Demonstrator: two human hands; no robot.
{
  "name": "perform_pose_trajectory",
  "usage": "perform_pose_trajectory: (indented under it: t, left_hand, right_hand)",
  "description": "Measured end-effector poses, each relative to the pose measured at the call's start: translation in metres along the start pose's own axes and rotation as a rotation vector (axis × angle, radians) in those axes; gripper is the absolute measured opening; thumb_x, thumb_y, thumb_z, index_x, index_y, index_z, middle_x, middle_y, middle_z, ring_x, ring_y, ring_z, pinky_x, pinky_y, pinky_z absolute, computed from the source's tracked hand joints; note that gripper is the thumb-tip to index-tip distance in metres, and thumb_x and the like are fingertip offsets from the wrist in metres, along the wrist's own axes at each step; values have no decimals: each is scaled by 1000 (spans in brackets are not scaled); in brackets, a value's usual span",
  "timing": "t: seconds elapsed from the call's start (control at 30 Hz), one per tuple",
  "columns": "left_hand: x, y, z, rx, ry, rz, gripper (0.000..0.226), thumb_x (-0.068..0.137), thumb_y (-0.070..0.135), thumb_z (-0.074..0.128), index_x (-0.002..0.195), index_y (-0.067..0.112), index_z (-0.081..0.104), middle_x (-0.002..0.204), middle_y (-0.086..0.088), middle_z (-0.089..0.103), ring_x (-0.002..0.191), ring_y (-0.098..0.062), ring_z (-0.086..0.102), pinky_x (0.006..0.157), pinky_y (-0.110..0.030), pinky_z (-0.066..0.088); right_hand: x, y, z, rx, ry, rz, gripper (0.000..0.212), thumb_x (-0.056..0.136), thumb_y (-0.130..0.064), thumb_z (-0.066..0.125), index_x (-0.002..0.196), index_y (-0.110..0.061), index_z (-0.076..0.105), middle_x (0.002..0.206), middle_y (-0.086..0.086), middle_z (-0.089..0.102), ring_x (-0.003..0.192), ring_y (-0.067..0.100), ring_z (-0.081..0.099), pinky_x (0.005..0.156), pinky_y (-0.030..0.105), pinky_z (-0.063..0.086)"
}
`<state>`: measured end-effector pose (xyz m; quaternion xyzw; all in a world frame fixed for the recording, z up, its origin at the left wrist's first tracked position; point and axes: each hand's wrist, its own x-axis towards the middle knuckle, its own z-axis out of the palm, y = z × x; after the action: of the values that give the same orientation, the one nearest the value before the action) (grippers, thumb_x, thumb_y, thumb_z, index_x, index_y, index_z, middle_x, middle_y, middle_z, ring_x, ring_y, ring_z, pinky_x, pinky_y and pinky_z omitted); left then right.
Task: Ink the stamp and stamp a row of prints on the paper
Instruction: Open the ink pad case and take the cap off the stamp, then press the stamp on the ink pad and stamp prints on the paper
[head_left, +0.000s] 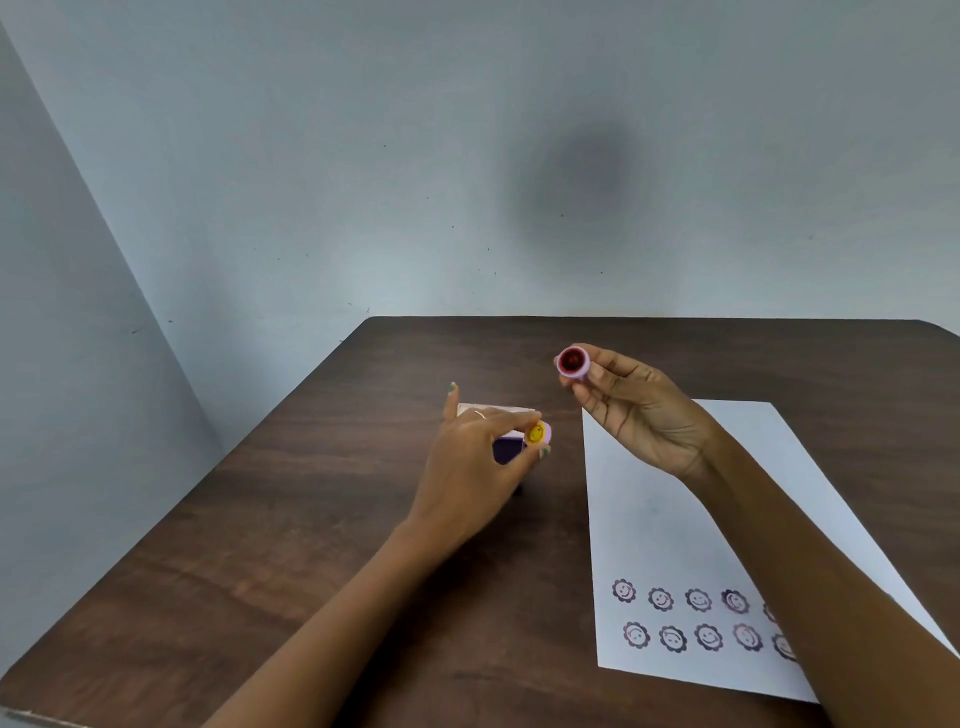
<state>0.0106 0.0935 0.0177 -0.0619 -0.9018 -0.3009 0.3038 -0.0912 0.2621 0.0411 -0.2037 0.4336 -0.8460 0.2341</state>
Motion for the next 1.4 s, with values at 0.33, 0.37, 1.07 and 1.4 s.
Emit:
perform_pose_trajectory:
  t: [0.33,0.37,1.07,1.4]
  left_hand:
    - [-1,4,21,229,-256,118,37,88,42,57,122,27,63,118,4,68,115,-9,53,102,-19,-28]
    - [-1,3,21,227,-263,116,37,89,43,57,122,27,62,118,5,68,115,-9,53,102,-18,-28]
    - [3,-98,-80,-102,-499,-476,78,58,60,76,129,41,50,142,12,43,129,-7,36,103,-27,29]
    - [5,-102,-70,-52,-545,-371,75,58,57,80,126,43,52,144,11,42,132,-11,36,114,-45,28]
  right_hand:
    - [-4,-4,5,23,-18,-3,26,76,0,55,91,-9,73,93,6,76,89,17,71,68,20,57]
    - [-4,-4,5,21,-20,-1,26,74,-1,56,91,-9,73,93,6,76,89,17,71,68,20,57]
    - [1,9,20,-498,-41,-5,18,83,-3,59,97,-11,69,95,8,72,79,15,70,66,21,58]
    - [20,33,66,-1209,-118,-83,11,83,-16,66,91,-9,68,86,11,70,69,15,66,54,15,54]
